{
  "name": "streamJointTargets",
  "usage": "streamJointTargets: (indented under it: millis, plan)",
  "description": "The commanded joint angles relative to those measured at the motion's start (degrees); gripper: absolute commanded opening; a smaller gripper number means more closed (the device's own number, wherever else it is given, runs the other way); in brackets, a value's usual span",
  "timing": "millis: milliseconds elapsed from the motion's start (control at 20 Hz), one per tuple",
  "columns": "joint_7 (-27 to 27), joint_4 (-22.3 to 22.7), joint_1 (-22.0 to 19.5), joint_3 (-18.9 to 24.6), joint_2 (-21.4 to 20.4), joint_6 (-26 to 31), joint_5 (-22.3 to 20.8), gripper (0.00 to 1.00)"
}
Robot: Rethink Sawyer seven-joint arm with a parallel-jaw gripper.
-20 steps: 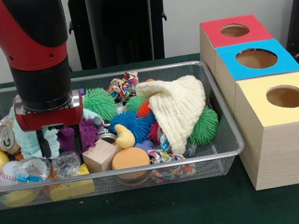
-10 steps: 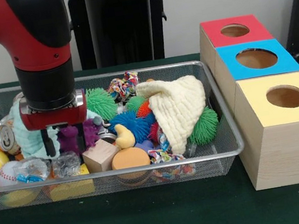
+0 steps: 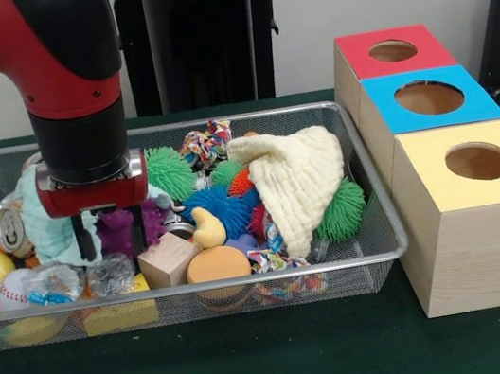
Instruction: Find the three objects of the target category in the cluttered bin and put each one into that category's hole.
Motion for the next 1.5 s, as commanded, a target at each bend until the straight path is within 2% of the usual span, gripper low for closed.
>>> streamJointTargets:
  millis: [50, 550, 1150, 1500]
  plan:
    - [-0.8, 1.8, -0.9, -0.1, 1.7, -4.1, -2.1, 1.00]
    - [-0.8, -0.2, -0.7, -0.3, 4.4, -4.8, -2.7, 1.00]
    - [-0.8, 0.5, -0.7, -0.7, 3.7, -5.3, -2.8, 1.00]
    - [-1.1, -1.5, -0.5, -0.5, 4.7, -4.8, -2.8, 1.00]
